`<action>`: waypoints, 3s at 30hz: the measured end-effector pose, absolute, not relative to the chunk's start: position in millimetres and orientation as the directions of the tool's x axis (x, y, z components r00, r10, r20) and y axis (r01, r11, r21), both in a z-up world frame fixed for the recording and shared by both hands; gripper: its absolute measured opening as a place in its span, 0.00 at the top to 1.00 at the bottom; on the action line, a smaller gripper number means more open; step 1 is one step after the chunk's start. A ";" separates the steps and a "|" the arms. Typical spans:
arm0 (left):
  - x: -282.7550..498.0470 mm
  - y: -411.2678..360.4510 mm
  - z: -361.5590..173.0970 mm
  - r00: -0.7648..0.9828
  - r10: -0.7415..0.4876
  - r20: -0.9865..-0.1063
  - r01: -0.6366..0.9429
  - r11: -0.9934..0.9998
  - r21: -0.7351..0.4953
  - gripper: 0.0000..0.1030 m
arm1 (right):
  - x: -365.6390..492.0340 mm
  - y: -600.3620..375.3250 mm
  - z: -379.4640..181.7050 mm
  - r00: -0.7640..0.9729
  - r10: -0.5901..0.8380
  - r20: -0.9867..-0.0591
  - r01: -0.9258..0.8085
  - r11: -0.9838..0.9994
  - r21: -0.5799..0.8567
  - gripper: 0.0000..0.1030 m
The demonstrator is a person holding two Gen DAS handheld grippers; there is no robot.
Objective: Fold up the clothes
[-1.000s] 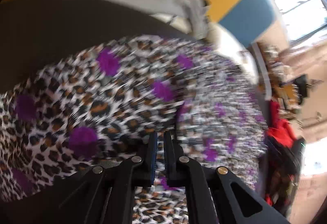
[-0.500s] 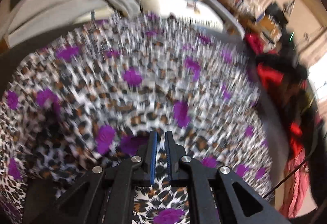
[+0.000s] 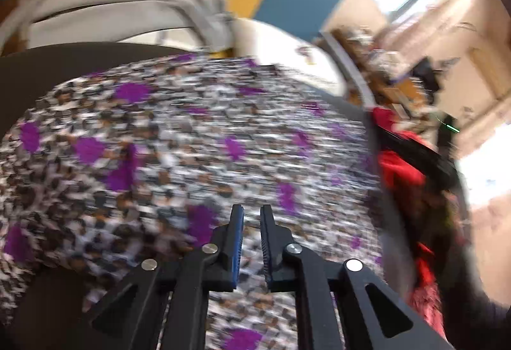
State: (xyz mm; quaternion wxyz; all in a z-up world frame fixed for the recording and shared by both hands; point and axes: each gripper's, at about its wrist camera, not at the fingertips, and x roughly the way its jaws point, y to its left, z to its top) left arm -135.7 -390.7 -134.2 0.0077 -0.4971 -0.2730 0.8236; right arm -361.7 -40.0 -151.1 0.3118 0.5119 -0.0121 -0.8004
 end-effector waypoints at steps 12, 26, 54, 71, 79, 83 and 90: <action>-60.8 -387.4 -108.4 -0.559 0.222 -0.799 0.318 -0.833 -0.454 0.87 | -273.3 15.7 -137.9 -0.251 -0.605 -0.756 0.453 -0.764 0.461 0.73; 224.0 -455.9 -129.1 -0.665 0.018 -0.746 0.646 -0.488 -0.587 0.82 | -84.7 67.4 -157.1 -0.168 -0.718 -0.676 0.425 -0.671 0.607 0.60; 250.2 -638.1 -162.1 -0.478 -0.214 -0.852 0.874 -0.214 -0.437 0.73 | -100.2 -165.1 -165.5 0.067 -0.669 -0.740 0.650 -0.534 0.541 0.56; 191.8 -612.7 -96.4 -0.735 -0.086 -0.672 0.661 -0.309 -0.684 0.98 | -94.3 -116.9 -167.8 0.023 -0.684 -0.729 0.609 -0.569 0.553 0.55; 42.1 -526.4 -50.4 -0.818 0.120 -0.563 0.444 -0.491 -0.750 0.98 | -102.5 -93.1 -163.1 -0.020 -0.701 -0.713 0.582 -0.588 0.562 0.55; -38.0 -465.7 -55.4 -0.796 0.233 -0.558 0.373 -0.537 -0.756 0.98 | -108.0 -81.9 -160.7 -0.040 -0.708 -0.705 0.570 -0.595 0.566 0.55; -139.4 -397.7 -102.7 -0.682 0.346 -0.644 0.347 -0.623 -0.701 0.97 | -128.9 -67.5 -167.1 -0.062 -0.706 -0.706 0.544 -0.617 0.569 0.55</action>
